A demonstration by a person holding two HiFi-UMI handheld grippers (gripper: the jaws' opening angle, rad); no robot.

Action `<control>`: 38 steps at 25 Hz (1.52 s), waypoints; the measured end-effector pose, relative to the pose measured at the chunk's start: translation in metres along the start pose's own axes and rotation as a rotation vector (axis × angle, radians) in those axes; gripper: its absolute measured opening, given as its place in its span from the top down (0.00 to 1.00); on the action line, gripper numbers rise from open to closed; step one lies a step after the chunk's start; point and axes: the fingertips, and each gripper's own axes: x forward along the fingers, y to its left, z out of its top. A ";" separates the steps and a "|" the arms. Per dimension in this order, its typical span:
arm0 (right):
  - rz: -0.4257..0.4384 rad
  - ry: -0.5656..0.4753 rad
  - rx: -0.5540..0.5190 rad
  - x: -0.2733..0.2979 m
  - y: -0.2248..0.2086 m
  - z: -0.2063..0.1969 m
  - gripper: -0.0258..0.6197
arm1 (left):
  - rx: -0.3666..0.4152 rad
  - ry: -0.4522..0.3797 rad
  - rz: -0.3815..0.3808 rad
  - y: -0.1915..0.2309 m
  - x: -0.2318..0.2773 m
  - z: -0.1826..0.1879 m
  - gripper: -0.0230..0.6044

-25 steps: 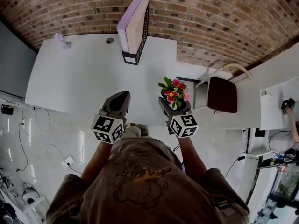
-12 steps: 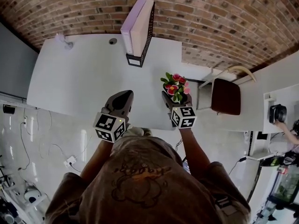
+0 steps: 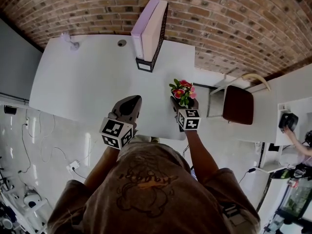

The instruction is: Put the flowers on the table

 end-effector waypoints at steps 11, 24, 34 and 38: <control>-0.057 0.070 0.013 0.023 -0.017 -0.022 0.41 | -0.016 0.018 0.024 0.016 0.002 -0.006 0.93; -0.063 0.077 0.027 0.033 -0.016 -0.023 0.41 | -0.031 0.021 0.026 0.023 0.004 -0.011 0.93; -0.036 0.070 0.079 0.022 -0.013 -0.018 0.30 | -0.048 0.017 0.013 0.023 0.002 -0.014 0.93; -0.022 0.044 0.078 0.012 -0.007 -0.006 0.29 | -0.047 0.015 -0.007 0.022 0.004 -0.014 0.93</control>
